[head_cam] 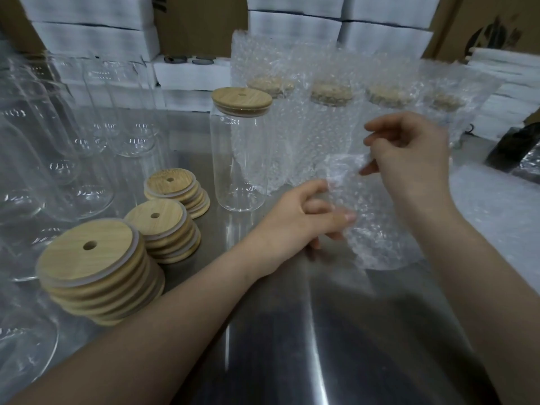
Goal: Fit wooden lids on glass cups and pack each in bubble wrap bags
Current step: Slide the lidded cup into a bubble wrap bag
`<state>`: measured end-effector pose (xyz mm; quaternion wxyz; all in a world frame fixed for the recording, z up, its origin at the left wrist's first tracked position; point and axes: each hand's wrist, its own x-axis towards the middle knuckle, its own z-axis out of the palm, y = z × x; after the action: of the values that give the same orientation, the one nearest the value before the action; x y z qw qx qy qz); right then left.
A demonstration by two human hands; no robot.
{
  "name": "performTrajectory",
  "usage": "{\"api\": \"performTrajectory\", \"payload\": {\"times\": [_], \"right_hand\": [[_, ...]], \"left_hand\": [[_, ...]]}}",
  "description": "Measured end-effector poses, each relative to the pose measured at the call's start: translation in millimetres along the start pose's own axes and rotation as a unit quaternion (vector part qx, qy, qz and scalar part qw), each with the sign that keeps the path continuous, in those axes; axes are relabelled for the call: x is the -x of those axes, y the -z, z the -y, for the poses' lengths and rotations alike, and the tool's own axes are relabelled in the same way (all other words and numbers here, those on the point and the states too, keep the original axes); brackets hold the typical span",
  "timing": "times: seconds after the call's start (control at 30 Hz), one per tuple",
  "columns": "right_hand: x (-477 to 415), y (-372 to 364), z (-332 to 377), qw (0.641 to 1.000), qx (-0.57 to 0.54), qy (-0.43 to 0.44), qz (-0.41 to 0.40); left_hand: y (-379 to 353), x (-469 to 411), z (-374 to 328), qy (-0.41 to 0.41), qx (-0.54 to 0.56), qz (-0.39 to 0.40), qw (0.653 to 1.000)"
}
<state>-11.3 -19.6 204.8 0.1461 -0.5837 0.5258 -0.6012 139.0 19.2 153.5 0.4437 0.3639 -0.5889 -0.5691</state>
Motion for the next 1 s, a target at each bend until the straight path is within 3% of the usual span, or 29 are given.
{"api": "performTrajectory", "payload": {"times": [0.2, 0.4, 0.57, 0.77, 1.0], "right_hand": [[9.2, -11.0, -1.1, 0.994, -0.103, -0.008, 0.029], [22.1, -11.0, 8.7, 0.989, 0.016, 0.131, 0.059], [26.5, -15.1, 12.1, 0.976, 0.07, 0.062, 0.196], [23.1, -17.8, 2.7, 0.938, 0.024, -0.04, 0.343], [20.9, -12.1, 0.7, 0.907, -0.039, -0.108, 0.405]], "left_hand": [[7.5, -3.3, 1.2, 0.0, 0.025, -0.073, 0.997], [12.9, -4.6, -0.8, -0.018, 0.05, -0.181, 0.982], [11.2, -4.5, -2.3, -0.051, 0.054, -0.217, 0.973], [10.5, -2.7, -5.9, -0.075, 0.038, -0.213, 0.974], [13.5, -1.9, -4.2, -0.09, 0.022, -0.205, 0.974]]}}
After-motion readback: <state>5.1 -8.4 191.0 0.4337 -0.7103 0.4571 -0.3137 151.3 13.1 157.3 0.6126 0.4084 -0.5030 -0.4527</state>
